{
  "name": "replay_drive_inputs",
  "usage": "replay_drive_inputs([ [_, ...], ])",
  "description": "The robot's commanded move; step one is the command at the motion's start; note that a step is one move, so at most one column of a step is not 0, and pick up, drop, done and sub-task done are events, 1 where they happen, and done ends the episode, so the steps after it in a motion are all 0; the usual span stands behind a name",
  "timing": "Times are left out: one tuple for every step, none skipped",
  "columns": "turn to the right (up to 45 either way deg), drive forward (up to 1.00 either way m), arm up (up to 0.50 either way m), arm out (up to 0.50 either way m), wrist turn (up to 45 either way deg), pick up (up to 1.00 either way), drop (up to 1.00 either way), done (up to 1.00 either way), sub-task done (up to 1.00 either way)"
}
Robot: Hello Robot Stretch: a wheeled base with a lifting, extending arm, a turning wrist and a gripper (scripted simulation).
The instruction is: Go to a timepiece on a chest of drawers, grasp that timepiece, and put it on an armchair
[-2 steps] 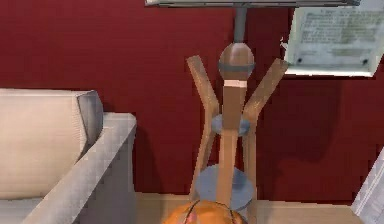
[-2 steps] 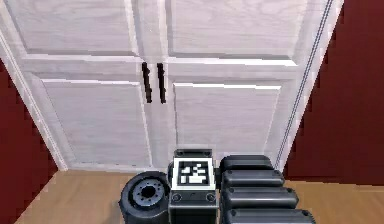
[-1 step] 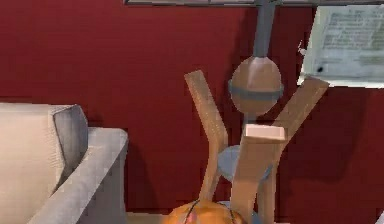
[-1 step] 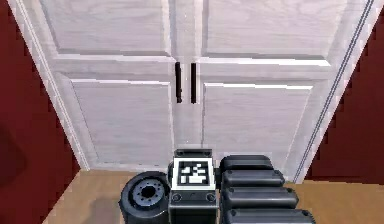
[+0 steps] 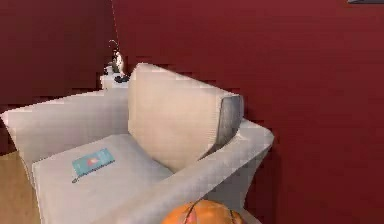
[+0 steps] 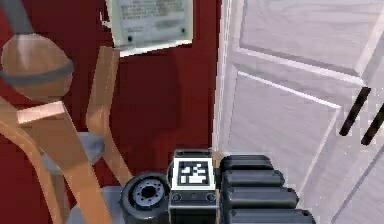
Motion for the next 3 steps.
replay_drive_inputs([
  [-45.0,0.0,0.0,0.0,0.0,0.0,0.0,0.0,0.0],
  [-45.0,0.0,0.0,0.0,0.0,0.0,0.0,0.0,0.0],
  [-39.0,0.0,0.0,0.0,0.0,0.0,0.0,0.0,0.0],
])
